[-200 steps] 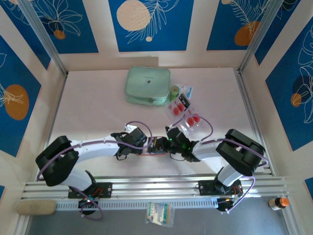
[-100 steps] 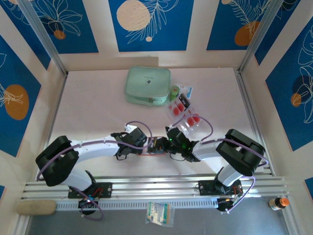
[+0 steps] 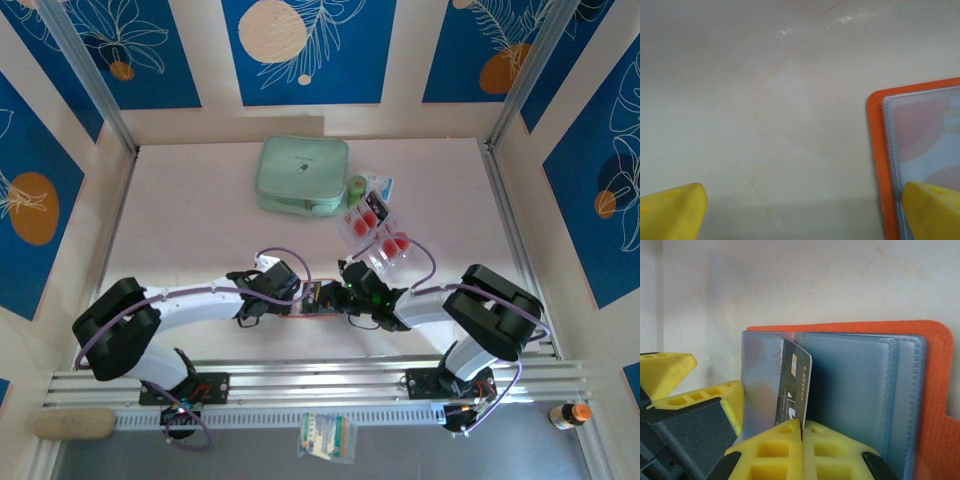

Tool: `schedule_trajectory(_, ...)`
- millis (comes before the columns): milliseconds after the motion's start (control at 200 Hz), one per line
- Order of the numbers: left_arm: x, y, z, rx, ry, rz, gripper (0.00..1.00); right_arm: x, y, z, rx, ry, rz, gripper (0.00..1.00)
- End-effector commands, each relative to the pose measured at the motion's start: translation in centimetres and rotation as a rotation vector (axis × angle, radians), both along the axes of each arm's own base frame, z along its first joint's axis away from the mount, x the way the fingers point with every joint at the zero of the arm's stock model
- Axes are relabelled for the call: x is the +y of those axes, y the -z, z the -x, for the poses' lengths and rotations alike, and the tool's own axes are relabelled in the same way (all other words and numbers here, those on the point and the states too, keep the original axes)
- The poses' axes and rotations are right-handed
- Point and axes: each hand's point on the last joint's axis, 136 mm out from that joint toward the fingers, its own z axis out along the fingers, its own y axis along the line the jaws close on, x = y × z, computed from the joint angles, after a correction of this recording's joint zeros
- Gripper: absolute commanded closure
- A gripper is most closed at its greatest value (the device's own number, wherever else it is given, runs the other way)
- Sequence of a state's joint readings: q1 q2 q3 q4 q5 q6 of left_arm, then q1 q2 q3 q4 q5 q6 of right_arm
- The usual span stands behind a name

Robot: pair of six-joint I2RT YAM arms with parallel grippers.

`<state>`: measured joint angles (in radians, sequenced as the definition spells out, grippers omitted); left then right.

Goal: Put the credit cards into the card holder
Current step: Insert the credit card into the card slot.

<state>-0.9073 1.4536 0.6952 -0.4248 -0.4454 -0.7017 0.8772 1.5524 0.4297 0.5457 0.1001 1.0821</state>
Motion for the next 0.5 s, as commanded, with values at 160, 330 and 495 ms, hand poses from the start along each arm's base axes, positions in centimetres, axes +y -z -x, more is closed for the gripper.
schedule_trajectory(160, 1.1, 0.5, 0.6, 0.018, -0.007, -0.033, 0.00, -1.3, 2.5, 1.7, 0.086, -0.022, 0.089, 1.00)
schedule_trajectory(330, 1.0, 0.5, 0.6, 0.017, -0.006, -0.033, 0.00, -1.0, 3.2, 1.7, 0.129, -0.031, 0.096, 1.00)
schedule_trajectory(495, 1.1, 0.5, 0.7, 0.017, -0.007, -0.031, 0.00, -0.6, 3.6, 1.7, 0.164, -0.045, 0.100, 1.00)
